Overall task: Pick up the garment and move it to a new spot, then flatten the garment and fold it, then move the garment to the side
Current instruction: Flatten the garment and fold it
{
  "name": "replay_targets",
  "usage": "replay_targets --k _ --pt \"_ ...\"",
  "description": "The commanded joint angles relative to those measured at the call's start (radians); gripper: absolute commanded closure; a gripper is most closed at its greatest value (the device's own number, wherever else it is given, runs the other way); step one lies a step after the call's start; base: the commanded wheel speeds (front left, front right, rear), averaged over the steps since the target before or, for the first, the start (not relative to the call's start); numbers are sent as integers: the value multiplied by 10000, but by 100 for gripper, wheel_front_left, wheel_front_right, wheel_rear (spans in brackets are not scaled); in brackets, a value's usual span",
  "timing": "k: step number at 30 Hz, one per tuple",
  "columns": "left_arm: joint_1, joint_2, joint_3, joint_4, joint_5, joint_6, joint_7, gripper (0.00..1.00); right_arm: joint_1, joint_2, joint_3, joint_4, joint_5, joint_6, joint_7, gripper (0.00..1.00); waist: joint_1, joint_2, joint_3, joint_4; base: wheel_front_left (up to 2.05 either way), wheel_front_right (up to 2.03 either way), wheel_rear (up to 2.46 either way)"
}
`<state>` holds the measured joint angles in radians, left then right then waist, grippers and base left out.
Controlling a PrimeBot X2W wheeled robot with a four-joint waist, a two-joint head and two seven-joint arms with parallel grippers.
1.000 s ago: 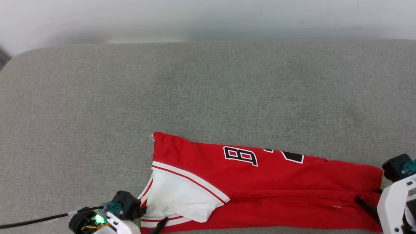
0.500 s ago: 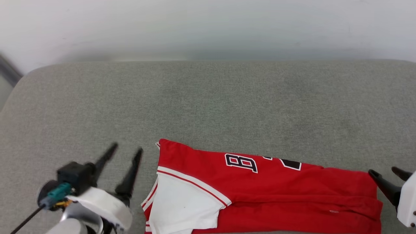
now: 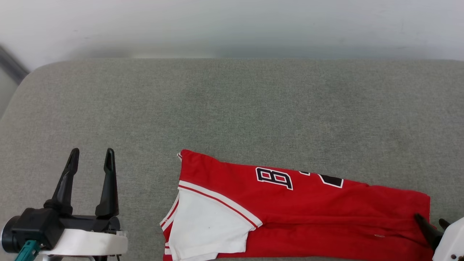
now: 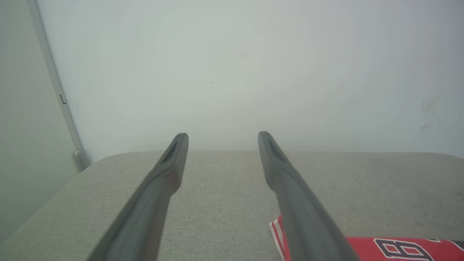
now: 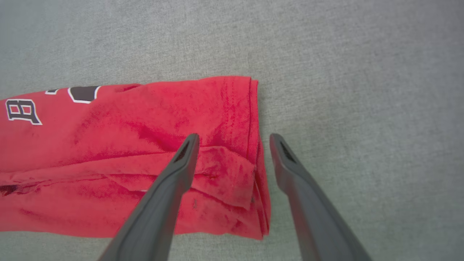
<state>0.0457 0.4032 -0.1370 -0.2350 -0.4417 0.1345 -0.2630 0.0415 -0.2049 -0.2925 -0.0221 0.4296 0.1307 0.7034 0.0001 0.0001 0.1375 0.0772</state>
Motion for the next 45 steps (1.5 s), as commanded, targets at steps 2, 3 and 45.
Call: replay_targets --k 2,3,45 --pt "141 -508 459 86 564 -619 -20 0 -72 403 -227 378 -214 -1 -179 0 -1 -1 213 87 0 0 0" --pt "156 -671 580 142 726 -813 -20 0 -117 489 -261 530 -248 -2 -209 0 -1 -1 268 108 0 0 0" --pt "-61 -2113 1655 1112 2129 -2650 -22 0 -1134 -507 -1205 2277 -1471 -7 -2119 100 -1 -1 158 109 0 0 0"
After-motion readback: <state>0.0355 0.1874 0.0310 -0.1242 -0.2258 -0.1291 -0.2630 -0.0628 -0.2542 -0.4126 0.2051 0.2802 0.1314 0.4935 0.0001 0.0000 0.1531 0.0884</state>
